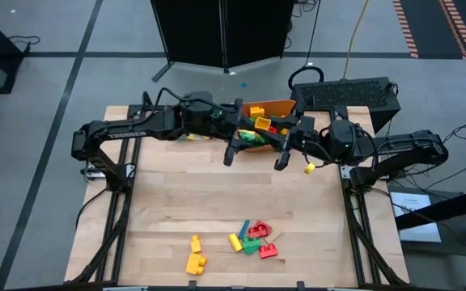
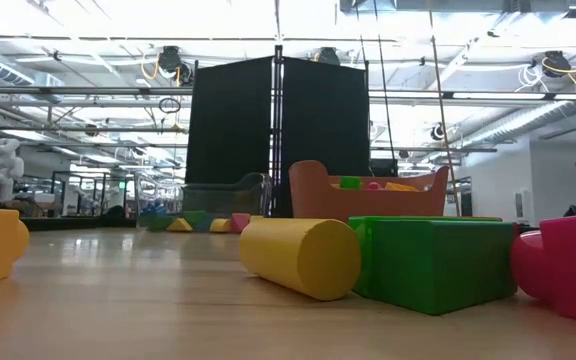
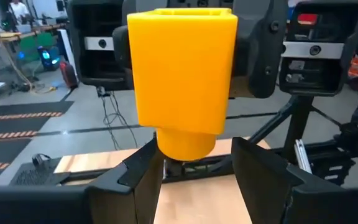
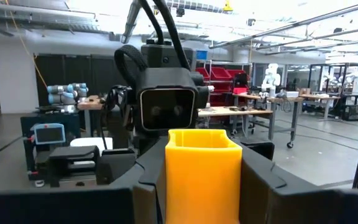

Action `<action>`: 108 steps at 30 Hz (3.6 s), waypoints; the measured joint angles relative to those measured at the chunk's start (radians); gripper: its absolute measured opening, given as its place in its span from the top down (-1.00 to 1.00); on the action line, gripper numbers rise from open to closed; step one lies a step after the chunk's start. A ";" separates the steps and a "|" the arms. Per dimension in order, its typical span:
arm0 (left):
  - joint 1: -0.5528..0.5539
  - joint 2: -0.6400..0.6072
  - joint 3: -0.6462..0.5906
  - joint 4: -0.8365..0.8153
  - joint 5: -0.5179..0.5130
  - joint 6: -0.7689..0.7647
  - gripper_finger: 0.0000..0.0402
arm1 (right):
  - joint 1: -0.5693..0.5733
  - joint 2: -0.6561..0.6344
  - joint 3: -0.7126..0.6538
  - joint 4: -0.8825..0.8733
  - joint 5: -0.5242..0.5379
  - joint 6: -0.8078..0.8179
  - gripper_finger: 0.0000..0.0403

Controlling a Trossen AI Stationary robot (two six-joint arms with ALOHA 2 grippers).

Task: Sort blocks by size
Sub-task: Put the big yellow game piece into the orange bin, then put the big red game piece into the orange bin

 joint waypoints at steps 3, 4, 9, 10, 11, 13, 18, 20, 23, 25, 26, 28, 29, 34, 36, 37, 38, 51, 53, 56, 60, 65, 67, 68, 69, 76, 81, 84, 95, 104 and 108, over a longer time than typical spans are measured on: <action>0.001 0.000 0.000 0.030 -0.011 0.000 0.05 | 0.000 0.000 0.000 -0.006 0.001 0.000 0.44; 0.001 0.000 0.000 0.040 -0.013 0.001 0.05 | 0.000 0.002 0.000 -0.006 0.001 -0.003 0.44; 0.000 0.000 -0.001 0.076 -0.013 -0.005 0.05 | 0.000 0.002 0.001 -0.001 0.000 -0.006 0.44; 0.000 0.000 -0.001 0.081 -0.013 -0.013 0.05 | 0.000 0.005 0.002 0.003 0.002 -0.008 0.44; 0.000 0.000 -0.001 0.081 -0.014 -0.015 0.05 | 0.000 0.007 0.002 0.007 0.003 -0.008 0.44; 0.000 0.007 -0.001 0.080 -0.014 -0.015 0.05 | 0.000 0.008 0.002 0.009 0.003 -0.007 0.44; 0.000 0.022 -0.001 0.087 -0.014 -0.018 0.05 | 0.000 0.022 -0.001 0.002 -0.021 0.002 0.44; -0.003 0.031 -0.001 0.112 -0.012 -0.022 0.05 | 0.000 0.023 -0.001 0.005 -0.021 0.002 0.44; -0.005 0.033 -0.001 0.095 -0.013 -0.021 0.05 | 0.000 0.037 -0.001 0.018 -0.019 0.008 0.44; -0.006 0.033 -0.001 0.104 -0.013 -0.022 0.06 | 0.000 0.037 -0.001 0.024 -0.017 0.008 0.44; -0.006 0.033 -0.001 0.104 -0.014 -0.022 0.08 | 0.000 0.036 -0.001 0.027 -0.017 0.010 0.42; -0.006 0.033 0.000 0.099 -0.015 -0.022 0.18 | -0.003 0.036 -0.001 0.032 -0.021 0.014 0.33; -0.006 0.033 0.000 0.100 -0.014 -0.022 0.25 | -0.004 0.036 -0.001 0.030 -0.020 0.013 0.29; -0.006 0.033 0.000 0.104 -0.008 -0.016 0.44 | -0.004 0.034 -0.002 0.031 -0.032 0.013 0.31; -0.006 0.033 0.000 0.104 -0.005 -0.014 0.44 | -0.004 0.033 -0.002 0.031 -0.034 0.011 0.35; -0.006 0.033 0.000 0.104 -0.004 -0.014 0.44 | -0.004 0.033 -0.002 0.031 -0.034 0.008 0.36; -0.006 0.033 0.000 0.104 -0.003 -0.014 0.44 | -0.004 0.033 -0.002 0.032 -0.034 0.001 0.37; 0.112 0.035 -0.001 0.036 -0.117 0.005 0.45 | -0.004 -0.088 0.141 -0.011 0.024 -0.231 0.05; 0.134 0.041 0.000 0.042 -0.144 0.005 0.45 | -0.006 -0.106 0.151 -0.049 0.031 -0.247 0.04; 0.187 0.069 0.002 0.004 -0.255 0.023 0.45 | -0.005 -0.127 0.152 -0.083 0.048 -0.261 0.04; 0.249 0.166 -0.002 -0.053 -0.263 -0.011 0.45 | -0.004 -0.181 0.158 -0.085 0.049 -0.254 0.03; 0.265 0.311 0.000 -0.039 -0.254 -0.022 0.44 | -0.004 -0.187 0.153 -0.149 0.047 -0.233 0.03; 0.267 0.366 0.000 -0.064 -0.256 -0.023 0.35 | -0.004 -0.183 0.152 -0.181 0.042 -0.225 0.03; 0.267 0.388 -0.001 -0.078 -0.249 -0.022 0.26 | -0.004 -0.186 0.152 -0.184 0.043 -0.212 0.03; 0.266 0.402 -0.001 -0.093 -0.235 -0.022 0.16 | -0.004 -0.193 0.153 -0.190 0.043 -0.206 0.03; 0.263 0.418 0.013 -0.236 -0.266 -0.023 -0.40 | -0.004 -0.189 0.153 -0.252 0.035 -0.183 0.03; 0.261 0.408 0.172 -0.589 -0.047 -0.024 -0.49 | 0.006 -0.210 0.155 -0.311 0.013 -0.148 0.03; 0.231 0.408 0.220 -0.812 0.139 0.057 -0.49 | 0.031 -0.229 0.155 -0.506 -0.039 -0.036 0.03; 0.015 0.392 0.167 -1.085 0.252 0.214 -0.50 | 0.223 -0.097 0.042 -1.109 -0.291 0.587 0.07; 0.017 0.345 0.160 -1.195 0.229 0.241 -0.50 | 0.307 0.191 -0.174 -0.769 -0.339 0.636 0.11; 0.057 0.305 0.160 -1.225 0.222 0.241 -0.50 | 0.333 0.277 -0.202 -0.578 -0.401 0.653 0.14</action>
